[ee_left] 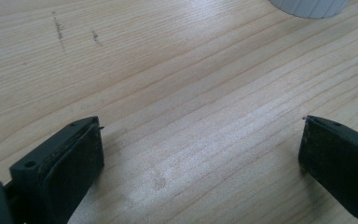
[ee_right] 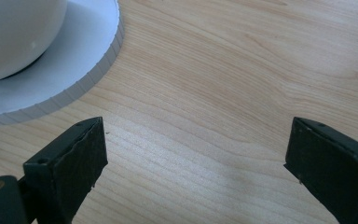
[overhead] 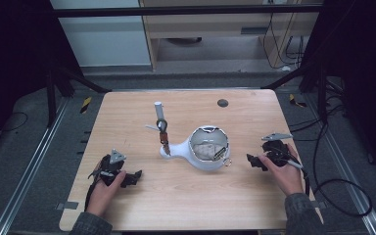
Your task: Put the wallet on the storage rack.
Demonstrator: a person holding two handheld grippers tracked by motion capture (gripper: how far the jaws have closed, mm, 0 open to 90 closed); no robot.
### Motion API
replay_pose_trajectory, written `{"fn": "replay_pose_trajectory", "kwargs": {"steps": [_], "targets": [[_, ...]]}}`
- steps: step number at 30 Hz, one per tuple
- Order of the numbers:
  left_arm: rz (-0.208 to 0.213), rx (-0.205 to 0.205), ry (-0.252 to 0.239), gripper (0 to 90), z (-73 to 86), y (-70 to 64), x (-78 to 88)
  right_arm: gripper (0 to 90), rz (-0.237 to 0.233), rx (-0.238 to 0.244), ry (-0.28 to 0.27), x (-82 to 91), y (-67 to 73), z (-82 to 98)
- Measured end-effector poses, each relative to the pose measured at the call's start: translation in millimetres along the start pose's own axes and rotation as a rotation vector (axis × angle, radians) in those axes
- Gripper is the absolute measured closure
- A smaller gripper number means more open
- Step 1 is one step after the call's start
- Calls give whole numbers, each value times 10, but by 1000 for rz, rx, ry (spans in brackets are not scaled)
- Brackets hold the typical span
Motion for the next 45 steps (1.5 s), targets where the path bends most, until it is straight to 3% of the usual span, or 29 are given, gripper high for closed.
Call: {"fn": "replay_pose_trajectory", "kwargs": {"steps": [23, 45], "targets": [[-1, -1, 3, 0, 2, -2, 4, 51, 8, -1, 45, -295, 130, 142], [-1, 0, 2, 0, 3, -2, 4, 21, 23, -53, -20, -323, 179, 205]]}}
Point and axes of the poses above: each handheld gripper's, and its own axes: x roughly backward along the jaws, z roughly out of its underside, y roughly to its left, the point moved 1 cm from there along -x, roughly forward along the jaws, and after that the axes turned 15 degrees about z, right-handed, at the moved point
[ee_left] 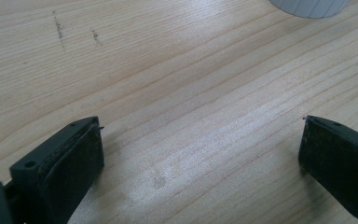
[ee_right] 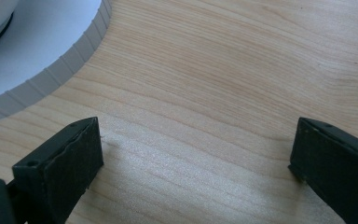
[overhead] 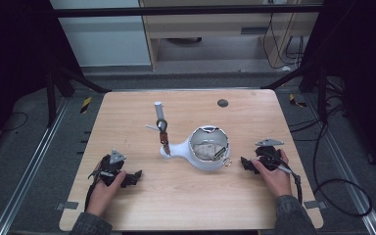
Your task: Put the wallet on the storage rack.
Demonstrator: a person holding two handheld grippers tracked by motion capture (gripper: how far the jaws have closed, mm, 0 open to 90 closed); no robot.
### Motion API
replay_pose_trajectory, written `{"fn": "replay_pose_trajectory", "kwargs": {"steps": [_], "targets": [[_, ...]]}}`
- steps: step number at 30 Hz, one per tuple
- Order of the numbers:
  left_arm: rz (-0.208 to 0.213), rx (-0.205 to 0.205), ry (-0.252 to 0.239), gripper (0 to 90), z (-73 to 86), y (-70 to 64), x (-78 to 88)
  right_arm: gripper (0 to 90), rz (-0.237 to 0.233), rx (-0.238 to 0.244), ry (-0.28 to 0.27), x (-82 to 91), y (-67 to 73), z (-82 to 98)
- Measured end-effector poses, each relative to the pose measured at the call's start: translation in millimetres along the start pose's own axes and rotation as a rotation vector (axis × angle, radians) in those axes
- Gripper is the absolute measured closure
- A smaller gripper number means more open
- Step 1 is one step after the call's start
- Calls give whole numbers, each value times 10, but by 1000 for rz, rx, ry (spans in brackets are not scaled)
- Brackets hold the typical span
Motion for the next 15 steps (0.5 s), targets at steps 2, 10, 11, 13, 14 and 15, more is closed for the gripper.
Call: {"fn": "replay_pose_trajectory", "kwargs": {"steps": [2, 10, 11, 13, 14, 15], "targets": [[0, 0, 0, 0, 0, 0, 0, 18, 4, 0, -3, -3, 2, 2], [-2, 3, -5, 0, 2, -4, -2, 17, 21, -24, -2, 21, 44, 21], [-1, 1, -2, 0, 2, -3, 0, 17, 27, -19, -5, 24, 49, 26], [-2, 3, -2, 0, 1, -3, 0, 16, 31, -32, -2, 41, 67, 34], [-2, 3, -2, 0, 1, -3, 0, 16, 34, -34, -2, 42, 68, 35], [-2, 1, 0, 0, 1, -2, 2, 16, 34, -34, -2, 42, 68, 35]]}}
Point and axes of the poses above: each handheld gripper's, and its own axes: x roughly backward along the jaws, z roughly out of its underside, y roughly to its left, the point moved 1 cm from there along -x, roughly forward along the jaws, and after that the axes turned 15 degrees about z, right-handed, at the moved point
